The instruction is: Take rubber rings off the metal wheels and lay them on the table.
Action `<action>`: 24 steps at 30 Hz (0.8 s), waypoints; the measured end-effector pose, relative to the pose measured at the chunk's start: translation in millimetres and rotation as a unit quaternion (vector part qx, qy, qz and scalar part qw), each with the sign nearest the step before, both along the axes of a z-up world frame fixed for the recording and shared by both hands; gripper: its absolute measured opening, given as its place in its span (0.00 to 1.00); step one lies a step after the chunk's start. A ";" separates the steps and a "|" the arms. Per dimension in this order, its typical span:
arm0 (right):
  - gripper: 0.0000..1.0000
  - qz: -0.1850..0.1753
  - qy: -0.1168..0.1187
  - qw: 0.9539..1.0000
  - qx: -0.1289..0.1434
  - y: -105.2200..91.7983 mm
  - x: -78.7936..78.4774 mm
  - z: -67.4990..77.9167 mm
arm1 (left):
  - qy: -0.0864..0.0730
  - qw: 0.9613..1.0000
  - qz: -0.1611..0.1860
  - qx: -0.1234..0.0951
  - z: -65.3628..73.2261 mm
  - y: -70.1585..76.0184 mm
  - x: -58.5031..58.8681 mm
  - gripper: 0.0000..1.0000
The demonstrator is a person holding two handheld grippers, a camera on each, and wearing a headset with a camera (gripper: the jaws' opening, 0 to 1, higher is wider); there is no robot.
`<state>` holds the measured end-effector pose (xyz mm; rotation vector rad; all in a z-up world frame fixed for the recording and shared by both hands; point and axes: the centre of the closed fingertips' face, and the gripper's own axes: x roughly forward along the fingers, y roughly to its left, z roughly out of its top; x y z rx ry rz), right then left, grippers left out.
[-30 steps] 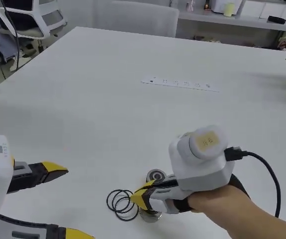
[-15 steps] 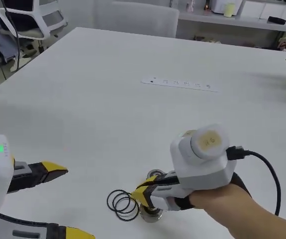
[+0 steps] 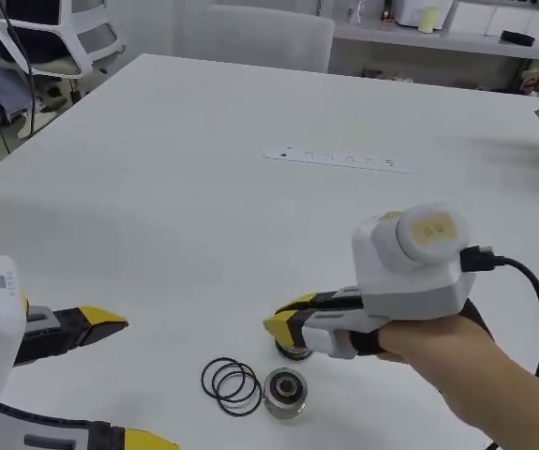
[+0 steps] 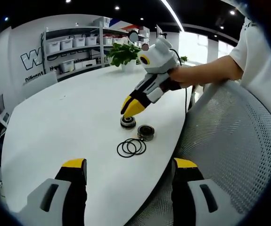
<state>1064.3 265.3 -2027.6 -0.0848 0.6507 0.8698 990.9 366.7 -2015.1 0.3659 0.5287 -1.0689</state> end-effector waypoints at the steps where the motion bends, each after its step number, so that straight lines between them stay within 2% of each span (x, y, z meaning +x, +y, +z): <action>1: 0.10 -0.004 -0.006 1.000 -0.003 -3.0 2.7 2.0 | 0.000 1.000 -0.001 0.000 0.1 -0.2 -0.2 0.71; 2: 0.10 -0.012 -0.019 1.000 -0.007 -8.4 7.7 5.1 | -0.001 1.000 -0.003 0.000 0.7 -0.7 -0.6 0.71; 4: 0.10 -0.021 -0.019 1.000 -0.001 -14.8 11.3 7.9 | -0.005 1.000 -0.008 -0.002 2.6 -2.1 -0.8 0.71; 7: 0.10 -0.034 -0.014 0.999 0.008 -21.5 14.8 9.5 | -0.012 1.000 -0.019 -0.007 7.2 -5.2 -2.8 0.71; 9: 0.10 -0.038 -0.005 0.999 0.012 -23.7 14.3 8.2 | -0.022 0.999 -0.032 -0.021 15.5 -9.7 -5.5 0.71; 13: 0.12 -0.037 0.002 0.999 0.010 -25.3 12.6 4.3 | -0.028 0.998 -0.032 -0.039 28.8 -12.8 -2.8 0.72; 15: 0.13 -0.035 0.003 0.999 0.006 -26.9 12.3 2.7 | -0.037 0.998 -0.037 -0.047 37.7 -15.9 -0.6 0.71; 18: 0.14 -0.035 0.007 0.999 0.008 -28.8 11.9 1.8 | -0.049 0.997 -0.047 -0.046 48.4 -18.9 3.3 0.70; 21: 0.14 -0.035 0.006 0.999 0.005 -32.0 12.3 1.0 | -0.071 0.995 -0.057 -0.037 62.3 -21.8 11.4 0.70; 24: 0.15 -0.037 0.008 0.999 0.005 -35.6 12.9 -0.5 | -0.087 0.993 -0.070 -0.036 74.9 -27.5 16.3 0.70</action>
